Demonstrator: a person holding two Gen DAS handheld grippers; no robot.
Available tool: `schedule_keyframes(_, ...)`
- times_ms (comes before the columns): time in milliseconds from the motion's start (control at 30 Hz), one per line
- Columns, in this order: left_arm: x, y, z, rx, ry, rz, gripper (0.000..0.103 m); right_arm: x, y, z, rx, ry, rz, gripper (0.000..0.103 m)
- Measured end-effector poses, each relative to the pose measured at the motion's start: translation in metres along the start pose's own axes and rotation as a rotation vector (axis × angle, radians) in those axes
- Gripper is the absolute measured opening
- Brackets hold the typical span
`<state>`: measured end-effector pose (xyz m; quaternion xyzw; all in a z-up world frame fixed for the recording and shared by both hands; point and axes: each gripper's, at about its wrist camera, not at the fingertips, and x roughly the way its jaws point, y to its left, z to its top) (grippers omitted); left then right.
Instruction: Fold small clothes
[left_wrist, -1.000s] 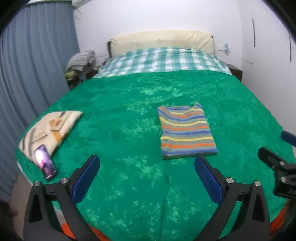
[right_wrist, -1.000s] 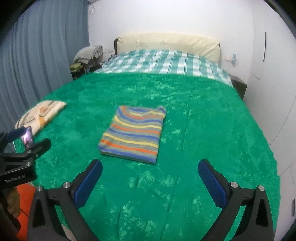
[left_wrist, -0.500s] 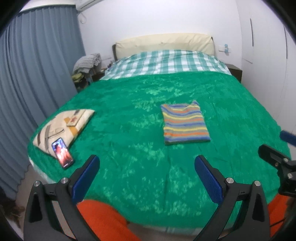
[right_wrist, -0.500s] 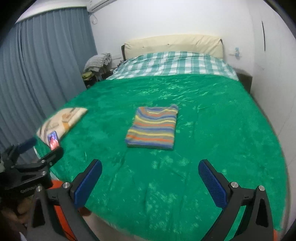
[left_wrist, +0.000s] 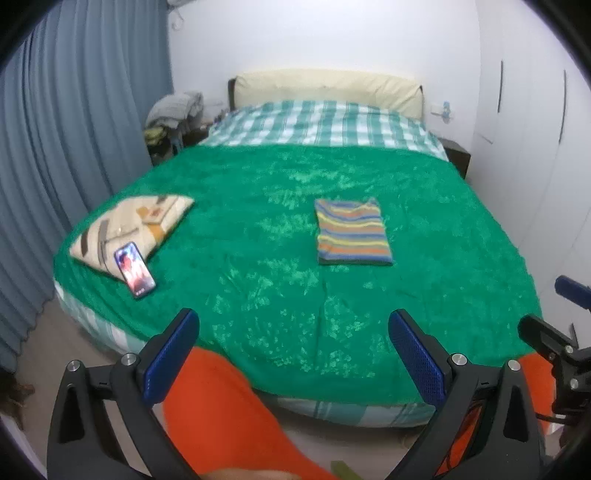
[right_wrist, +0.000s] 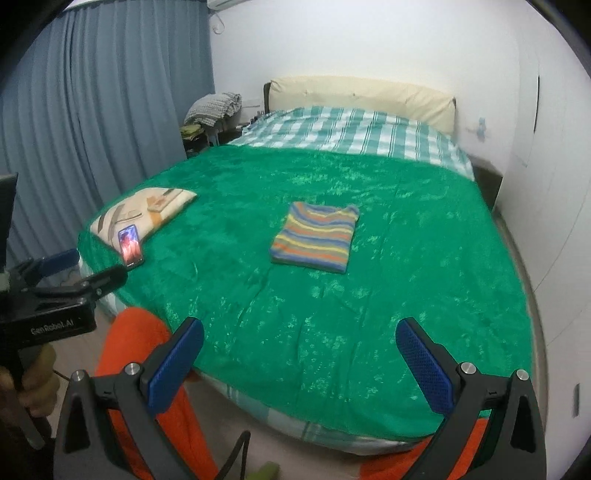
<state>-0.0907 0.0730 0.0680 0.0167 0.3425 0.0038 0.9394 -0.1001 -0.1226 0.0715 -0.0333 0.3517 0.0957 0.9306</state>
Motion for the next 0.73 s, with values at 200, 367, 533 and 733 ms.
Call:
schedule_keyframes(200, -0.004, -0.005, 0.002, 0.010, -0.026, 0.006, 0.103, -0.013, 0.005, 0.004, -0.022, -0.050, -0.059, 0.103)
schedule_keyframes(367, -0.004, -0.008, 0.000, 0.009, -0.019, -0.023, 0.103, -0.009, 0.001, 0.004, 0.001, -0.046, -0.058, 0.103)
schedule_keyframes(533, -0.001, -0.013, 0.000, 0.010, -0.018, -0.015, 0.103, -0.003, 0.000, 0.002, 0.010, -0.035, -0.050, 0.103)
schedule_keyframes(733, 0.002, -0.013, -0.001, 0.015, -0.020, 0.000, 0.102, 0.002, 0.001, 0.002, 0.016, -0.026, -0.037, 0.103)
